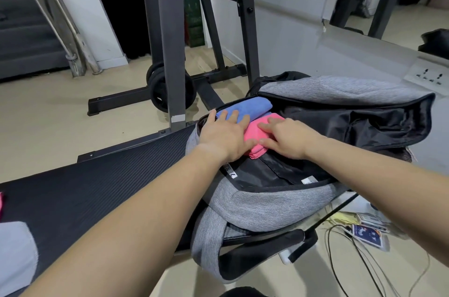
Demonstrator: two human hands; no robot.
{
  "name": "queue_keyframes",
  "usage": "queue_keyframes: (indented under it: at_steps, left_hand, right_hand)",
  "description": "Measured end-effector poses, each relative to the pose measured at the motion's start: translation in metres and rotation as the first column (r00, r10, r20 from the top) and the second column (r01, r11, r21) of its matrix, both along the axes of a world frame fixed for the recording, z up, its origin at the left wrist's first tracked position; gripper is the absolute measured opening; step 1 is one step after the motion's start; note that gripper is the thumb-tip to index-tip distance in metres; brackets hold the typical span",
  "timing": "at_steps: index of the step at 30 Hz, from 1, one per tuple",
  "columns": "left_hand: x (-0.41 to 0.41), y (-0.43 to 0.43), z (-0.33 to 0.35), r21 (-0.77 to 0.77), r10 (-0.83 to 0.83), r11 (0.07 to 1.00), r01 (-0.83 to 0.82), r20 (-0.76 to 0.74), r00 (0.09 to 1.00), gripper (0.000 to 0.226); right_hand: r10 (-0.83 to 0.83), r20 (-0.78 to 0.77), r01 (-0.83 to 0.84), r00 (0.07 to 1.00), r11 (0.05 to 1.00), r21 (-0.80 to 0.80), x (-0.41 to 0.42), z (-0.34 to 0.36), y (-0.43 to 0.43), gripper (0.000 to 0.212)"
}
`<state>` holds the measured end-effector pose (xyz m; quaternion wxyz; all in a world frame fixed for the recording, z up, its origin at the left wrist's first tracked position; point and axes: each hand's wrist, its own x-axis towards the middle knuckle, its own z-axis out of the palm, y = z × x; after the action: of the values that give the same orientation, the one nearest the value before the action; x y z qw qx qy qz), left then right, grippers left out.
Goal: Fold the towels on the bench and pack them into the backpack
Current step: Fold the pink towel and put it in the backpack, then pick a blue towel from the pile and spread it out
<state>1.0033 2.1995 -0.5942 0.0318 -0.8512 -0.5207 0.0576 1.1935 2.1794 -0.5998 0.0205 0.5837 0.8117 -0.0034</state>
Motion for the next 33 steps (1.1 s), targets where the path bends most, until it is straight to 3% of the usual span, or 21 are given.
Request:
queue_keyframes:
  at_steps: [6, 12, 14, 19, 26, 33]
  left_hand:
    - [0.0, 0.012, -0.004, 0.04, 0.009, 0.999, -0.006, -0.081, 0.997, 0.072]
    - [-0.001, 0.004, 0.009, -0.131, 0.033, 0.99, -0.042, -0.071, 0.997, 0.069]
    - [-0.005, -0.008, 0.026, -0.118, 0.015, 0.993, -0.017, -0.016, 1.0, 0.065]
    - [-0.064, -0.064, 0.065, 0.023, 0.054, 0.998, -0.061, 0.249, 0.967, 0.045]
    - [-0.226, -0.16, 0.066, -0.007, 0.329, 0.941, -0.339, 0.257, 0.909, 0.048]
    - [-0.379, -0.241, 0.05, 0.019, 0.568, 0.783, -0.622, 0.385, 0.727, 0.037]
  right_hand:
    - [-0.035, -0.019, 0.034, 0.999, 0.999, -0.011, -0.005, -0.009, 0.015, 0.055]
    - [-0.089, 0.016, 0.09, 0.996, 0.98, -0.177, -0.003, -0.002, 0.008, 0.066]
    - [-0.107, 0.006, 0.107, 0.994, 0.979, -0.173, -0.008, 0.015, 0.002, 0.065]
    - [-0.157, -0.225, 0.156, 0.962, 0.988, -0.02, -0.056, 0.06, -0.038, 0.053]
    - [0.116, -0.343, -0.128, 0.932, 0.992, -0.012, -0.211, 0.082, -0.091, 0.051]
    - [0.335, -0.355, -0.378, 0.873, 0.924, -0.058, -0.383, 0.059, -0.128, 0.053]
